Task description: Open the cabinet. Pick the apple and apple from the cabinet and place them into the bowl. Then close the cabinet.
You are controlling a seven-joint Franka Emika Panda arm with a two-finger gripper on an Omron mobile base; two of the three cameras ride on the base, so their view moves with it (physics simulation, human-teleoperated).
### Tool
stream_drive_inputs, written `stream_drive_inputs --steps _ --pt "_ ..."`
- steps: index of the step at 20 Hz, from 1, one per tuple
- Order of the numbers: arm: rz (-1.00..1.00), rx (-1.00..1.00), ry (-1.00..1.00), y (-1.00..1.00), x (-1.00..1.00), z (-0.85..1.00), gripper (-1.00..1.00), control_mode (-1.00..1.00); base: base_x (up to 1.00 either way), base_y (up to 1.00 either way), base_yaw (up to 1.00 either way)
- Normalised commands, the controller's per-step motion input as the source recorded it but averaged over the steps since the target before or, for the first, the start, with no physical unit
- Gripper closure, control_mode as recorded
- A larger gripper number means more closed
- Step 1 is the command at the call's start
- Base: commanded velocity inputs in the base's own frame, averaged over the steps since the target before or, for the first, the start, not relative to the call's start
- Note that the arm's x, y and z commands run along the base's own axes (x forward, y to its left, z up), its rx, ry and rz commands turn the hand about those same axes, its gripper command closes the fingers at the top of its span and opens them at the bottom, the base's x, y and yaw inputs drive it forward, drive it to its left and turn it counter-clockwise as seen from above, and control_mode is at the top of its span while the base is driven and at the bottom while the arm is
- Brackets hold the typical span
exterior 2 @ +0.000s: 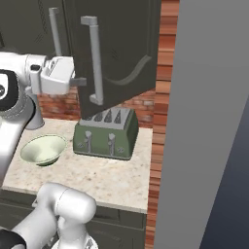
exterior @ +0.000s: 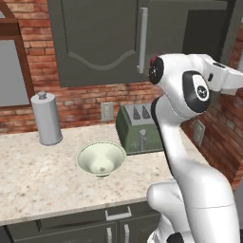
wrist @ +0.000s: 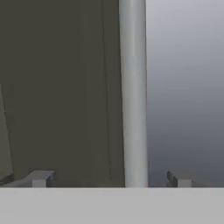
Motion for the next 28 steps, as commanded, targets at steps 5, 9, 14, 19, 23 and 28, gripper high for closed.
stream_drive_inputs --steps 5,9,14,19,23,28 --pt "-0.21 0.07 0.00 -0.98 -0.32 -0.06 -1.00 -1.00 0.00 0.00 0.00" --pt "-0.07 0.03 0.00 -0.49 -0.08 -0.03 -1.00 -1.00 0.00 0.00 0.00" --pt "0.10 -0.23 -0.26 0.74 -0.93 0.00 -1.00 -1.00 0.00 0.00 0.00" --pt "0.39 -0.29 -0.15 0.88 -0.91 0.06 -1.00 -1.00 0.00 0.00 0.00" --pt "0.53 -0.10 0.00 0.53 -0.28 0.00 -1.00 -1.00 0.00 0.00 0.00" --pt "0.35 -0.04 0.00 0.65 0.08 0.00 -1.00 -1.00 0.00 0.00 0.00"
